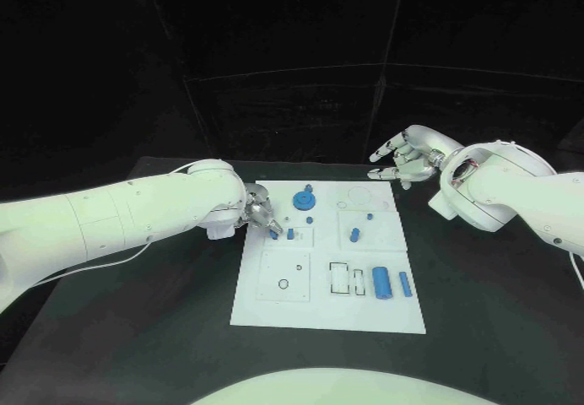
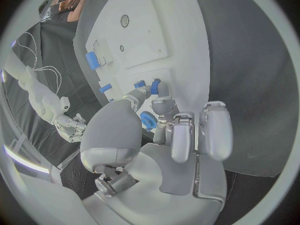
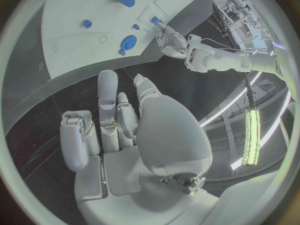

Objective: Assemble the parts on the task board

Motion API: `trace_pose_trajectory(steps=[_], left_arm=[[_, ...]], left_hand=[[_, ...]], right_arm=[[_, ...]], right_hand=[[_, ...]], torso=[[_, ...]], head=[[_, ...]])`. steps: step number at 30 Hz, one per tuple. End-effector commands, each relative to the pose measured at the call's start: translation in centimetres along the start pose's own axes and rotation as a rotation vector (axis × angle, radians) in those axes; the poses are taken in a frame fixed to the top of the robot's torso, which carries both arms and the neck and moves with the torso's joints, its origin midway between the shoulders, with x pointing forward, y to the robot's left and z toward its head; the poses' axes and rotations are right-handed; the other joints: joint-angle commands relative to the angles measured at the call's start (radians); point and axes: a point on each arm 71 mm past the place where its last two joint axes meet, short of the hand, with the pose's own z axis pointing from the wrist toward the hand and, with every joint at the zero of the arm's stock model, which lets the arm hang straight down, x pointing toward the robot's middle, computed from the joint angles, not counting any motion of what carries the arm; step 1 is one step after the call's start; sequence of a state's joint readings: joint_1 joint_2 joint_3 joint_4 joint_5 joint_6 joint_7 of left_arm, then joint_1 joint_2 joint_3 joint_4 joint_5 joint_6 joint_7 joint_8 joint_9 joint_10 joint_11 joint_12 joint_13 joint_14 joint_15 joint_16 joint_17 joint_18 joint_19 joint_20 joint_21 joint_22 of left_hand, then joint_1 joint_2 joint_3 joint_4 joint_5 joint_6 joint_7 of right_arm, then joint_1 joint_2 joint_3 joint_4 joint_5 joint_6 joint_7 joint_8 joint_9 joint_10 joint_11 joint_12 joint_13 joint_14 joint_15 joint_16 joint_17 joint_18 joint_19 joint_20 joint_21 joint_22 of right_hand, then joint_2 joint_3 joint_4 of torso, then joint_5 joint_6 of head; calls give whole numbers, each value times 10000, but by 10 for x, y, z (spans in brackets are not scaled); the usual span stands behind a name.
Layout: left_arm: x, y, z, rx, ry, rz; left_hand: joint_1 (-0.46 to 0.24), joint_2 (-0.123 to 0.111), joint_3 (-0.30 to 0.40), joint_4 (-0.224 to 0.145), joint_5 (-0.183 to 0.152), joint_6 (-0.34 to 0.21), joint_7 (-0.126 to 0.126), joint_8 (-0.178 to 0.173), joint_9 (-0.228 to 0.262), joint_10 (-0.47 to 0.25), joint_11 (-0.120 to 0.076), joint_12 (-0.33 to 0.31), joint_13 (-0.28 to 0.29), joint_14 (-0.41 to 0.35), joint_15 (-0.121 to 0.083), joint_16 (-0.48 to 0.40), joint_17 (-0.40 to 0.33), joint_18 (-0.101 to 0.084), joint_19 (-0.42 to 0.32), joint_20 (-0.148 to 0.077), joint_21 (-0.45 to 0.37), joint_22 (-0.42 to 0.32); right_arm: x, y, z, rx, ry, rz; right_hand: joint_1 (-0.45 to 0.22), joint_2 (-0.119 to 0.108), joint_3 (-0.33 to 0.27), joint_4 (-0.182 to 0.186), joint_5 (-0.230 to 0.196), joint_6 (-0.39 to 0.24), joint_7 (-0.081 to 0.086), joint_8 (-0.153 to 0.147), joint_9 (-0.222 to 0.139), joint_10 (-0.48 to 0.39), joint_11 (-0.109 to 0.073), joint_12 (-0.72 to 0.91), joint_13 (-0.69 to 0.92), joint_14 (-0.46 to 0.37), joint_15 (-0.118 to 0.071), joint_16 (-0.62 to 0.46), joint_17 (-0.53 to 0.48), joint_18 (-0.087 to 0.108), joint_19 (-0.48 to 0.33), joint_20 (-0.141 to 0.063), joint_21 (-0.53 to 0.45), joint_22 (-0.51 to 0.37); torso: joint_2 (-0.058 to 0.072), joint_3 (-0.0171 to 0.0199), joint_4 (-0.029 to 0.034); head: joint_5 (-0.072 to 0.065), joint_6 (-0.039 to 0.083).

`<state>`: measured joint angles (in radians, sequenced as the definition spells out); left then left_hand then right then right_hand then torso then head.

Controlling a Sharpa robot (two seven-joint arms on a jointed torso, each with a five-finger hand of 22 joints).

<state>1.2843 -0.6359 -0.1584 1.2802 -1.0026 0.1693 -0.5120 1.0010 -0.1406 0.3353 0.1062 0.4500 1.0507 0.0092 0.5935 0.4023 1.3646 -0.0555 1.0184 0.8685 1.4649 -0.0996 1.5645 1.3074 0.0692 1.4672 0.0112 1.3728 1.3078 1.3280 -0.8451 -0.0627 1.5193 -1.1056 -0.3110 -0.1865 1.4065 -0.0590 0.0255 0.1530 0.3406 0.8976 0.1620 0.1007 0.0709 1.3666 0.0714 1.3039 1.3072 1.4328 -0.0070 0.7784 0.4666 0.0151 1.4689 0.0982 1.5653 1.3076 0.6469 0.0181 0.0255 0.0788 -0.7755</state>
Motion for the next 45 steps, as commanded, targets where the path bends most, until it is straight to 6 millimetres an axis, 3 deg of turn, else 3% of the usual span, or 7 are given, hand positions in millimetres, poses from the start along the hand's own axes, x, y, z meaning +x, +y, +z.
trace_pose_trajectory(steps=[1, 23, 24, 27, 29, 32, 45], left_arm=[[0, 0, -1, -24, 28, 183], [2, -1, -3, 52, -16, 196], [1, 0, -3, 52, -51, 174], [0, 1, -4, 47, -222, 63], [-1, 2, -4, 41, -380, -39], [-3, 5, -5, 30, -631, -258], [-7, 14, -13, 416, -1299, -1035]], left_hand=[[22, 9, -100, 22, -28, 64, 42, -27, -14, -17, 19, 77, 21, 1059, -51, 62, 2634, -149, 283, -51, 66, 258], [7, 22, -518, 179, -39, 107, 36, -17, -24, 2, 14, 111, 60, 1059, -52, 62, 2634, -158, 295, -50, 93, 306], [-51, 15, -662, 251, -251, 121, 41, -13, -25, 3, 18, 116, 67, 1059, -46, 62, 2634, -157, 292, -49, 87, 302], [-206, 123, -1226, 567, -2355, 144, 46, -11, -34, 10, 28, 151, 109, 1059, -34, 62, 2634, -160, 293, -43, 91, 321], [-269, 188, -1566, 786, -3229, 131, 58, -17, -42, -2, 39, 154, 114, 1059, -34, 62, 2634, -154, 288, -42, 74, 311], [-229, 284, -1882, 996, -3473, 104, 68, -17, -48, -35, 47, 126, 79, 1059, -32, 62, 2634, -145, 278, -38, 44, 285], [114, 386, -2615, 1375, -3523, -113, 140, -53, -69, -321, 103, -206, -313, 1059, -6, 62, 2634, -19, 85, -19, -444, -248]], right_arm=[[-1, 2, 0, -98, -81, -32], [-1, 2, 0, -102, -80, -34], [-1, 2, 0, -100, -83, -35], [-2, 1, 0, -94, -95, -35], [-2, 1, 1, -90, -99, -36], [-2, 1, 1, -90, -102, -37], [-2, 0, 1, -84, -131, -37]], right_hand=[[27, 18, -72, 5, 63, 40, -5, 41, -13, -92, -11, -58, -11, -11, -63, 43, -1, -151, 1019, -15, 55, 2632], [27, 18, -72, 5, 63, 40, -5, 41, -13, -92, -11, -58, -11, -11, -63, 43, -1, -151, 1019, -15, 55, 2632], [26, 18, -73, 6, 64, 40, -5, 41, -13, -92, -11, -58, -11, -11, -63, 43, -1, -151, 1019, -15, 55, 2632], [11, 19, -89, 20, 72, 37, -5, 42, -14, -94, -10, -60, -15, -11, -62, 43, -1, -151, 1019, -14, 55, 2632], [11, 19, -89, 20, 72, 37, -5, 42, -14, -94, -10, -60, -15, -11, -62, 43, -1, -151, 1019, -14, 55, 2632], [11, 19, -89, 20, 72, 37, -5, 42, -14, -94, -10, -60, -15, -11, -62, 43, -1, -151, 1019, -14, 55, 2632], [-6, 11, -105, 31, 71, 27, -3, 39, -16, -96, -8, -62, -17, -11, -61, 43, -1, -151, 1019, -14, 55, 2632]], torso=[[6, 1, 5], [4, 2, -4], [4, 2, -4], [2, 3, 1], [5, 5, 10], [1, 8, 1], [20, -14, -3]], head=[[4, -9], [34, 15], [34, 15], [29, 25], [25, 41], [37, 45], [-21, 71]])
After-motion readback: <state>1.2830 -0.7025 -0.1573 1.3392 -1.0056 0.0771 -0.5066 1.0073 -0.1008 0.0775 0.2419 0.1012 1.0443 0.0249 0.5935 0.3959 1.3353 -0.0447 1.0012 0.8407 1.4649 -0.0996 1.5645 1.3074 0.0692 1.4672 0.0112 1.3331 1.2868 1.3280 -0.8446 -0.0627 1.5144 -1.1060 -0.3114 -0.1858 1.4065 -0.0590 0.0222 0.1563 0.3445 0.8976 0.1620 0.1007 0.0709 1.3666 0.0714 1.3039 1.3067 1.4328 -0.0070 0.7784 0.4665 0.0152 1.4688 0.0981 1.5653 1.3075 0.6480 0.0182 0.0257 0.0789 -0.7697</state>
